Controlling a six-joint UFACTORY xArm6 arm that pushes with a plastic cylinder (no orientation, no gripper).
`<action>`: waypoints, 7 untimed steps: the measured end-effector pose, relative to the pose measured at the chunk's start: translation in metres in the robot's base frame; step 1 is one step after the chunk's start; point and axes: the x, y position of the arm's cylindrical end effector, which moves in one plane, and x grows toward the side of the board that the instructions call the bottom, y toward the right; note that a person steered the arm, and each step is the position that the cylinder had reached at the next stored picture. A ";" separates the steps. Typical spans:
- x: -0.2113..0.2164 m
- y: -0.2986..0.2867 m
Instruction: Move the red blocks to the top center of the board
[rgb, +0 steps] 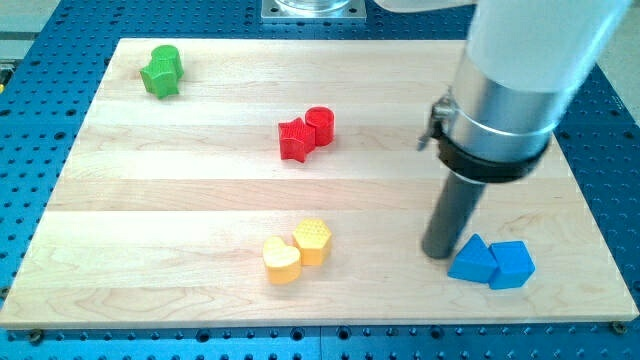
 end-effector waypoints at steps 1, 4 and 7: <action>-0.042 -0.033; -0.078 -0.037; -0.077 -0.037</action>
